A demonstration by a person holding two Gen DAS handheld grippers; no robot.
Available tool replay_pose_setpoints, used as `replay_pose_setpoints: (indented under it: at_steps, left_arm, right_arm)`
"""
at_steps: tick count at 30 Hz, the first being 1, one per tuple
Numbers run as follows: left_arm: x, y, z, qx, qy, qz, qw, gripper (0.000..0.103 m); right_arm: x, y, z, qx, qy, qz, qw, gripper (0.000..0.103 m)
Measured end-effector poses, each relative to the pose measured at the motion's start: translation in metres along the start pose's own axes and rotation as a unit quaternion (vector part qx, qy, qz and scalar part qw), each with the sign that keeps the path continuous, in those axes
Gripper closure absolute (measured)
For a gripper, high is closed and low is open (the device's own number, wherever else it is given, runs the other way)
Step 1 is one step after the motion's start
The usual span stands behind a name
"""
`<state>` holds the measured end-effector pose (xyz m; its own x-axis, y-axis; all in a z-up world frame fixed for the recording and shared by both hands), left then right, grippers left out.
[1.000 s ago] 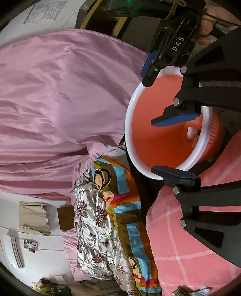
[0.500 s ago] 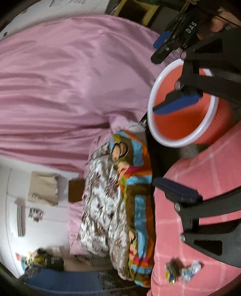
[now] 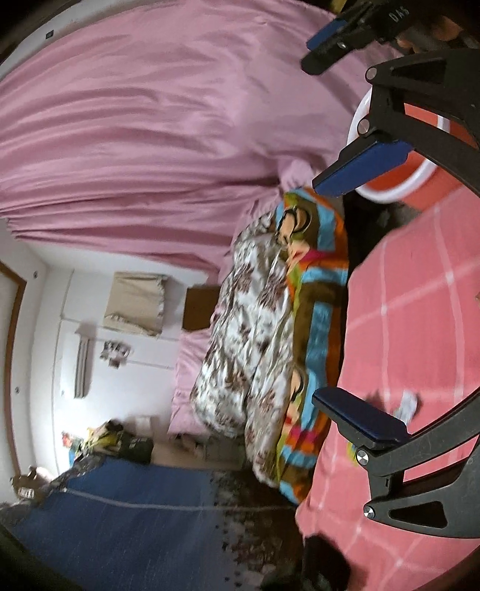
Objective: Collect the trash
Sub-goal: 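Move both tools back over the bedspread toward the toothpaste tube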
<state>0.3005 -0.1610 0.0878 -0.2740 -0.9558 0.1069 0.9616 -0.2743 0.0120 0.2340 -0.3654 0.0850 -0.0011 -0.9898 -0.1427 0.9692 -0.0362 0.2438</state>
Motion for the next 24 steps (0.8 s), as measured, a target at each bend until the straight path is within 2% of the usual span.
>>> replay_pose_setpoints:
  at_steps: [5,11,18,24]
  left_arm:
    - [-0.04,-0.024,0.013,0.029,0.01,0.032,0.999,0.002]
    - [-0.086,-0.047,0.023,0.054,0.017,0.065,0.9963,0.002]
    - [-0.141,-0.067,0.021,0.06,0.009,0.102,0.993,0.002]
    - [-0.174,-0.07,0.012,0.046,0.009,0.124,0.9912,0.002]
  right_arm:
    - [-0.04,0.004,0.01,0.031,0.011,0.028,0.999,0.0]
    - [-0.088,0.006,0.007,0.044,0.008,0.064,0.997,0.0]
    - [-0.14,0.013,-0.008,0.038,-0.017,0.099,0.994,0.0]
    - [-0.174,0.024,-0.032,0.006,-0.034,0.123,0.992,0.0]
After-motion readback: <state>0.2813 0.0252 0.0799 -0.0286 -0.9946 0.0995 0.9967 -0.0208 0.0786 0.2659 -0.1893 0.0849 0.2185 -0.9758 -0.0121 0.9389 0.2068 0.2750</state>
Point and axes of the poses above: each gripper's, at about its wrist camera, not at the fingertips, and y roughly the way its jaws point, x to its right, z to its top, the point moved 10 cm from there along y, roughly the way its jaws point, and after that the axes turned 12 degrees about x, right-handed, at the moved point
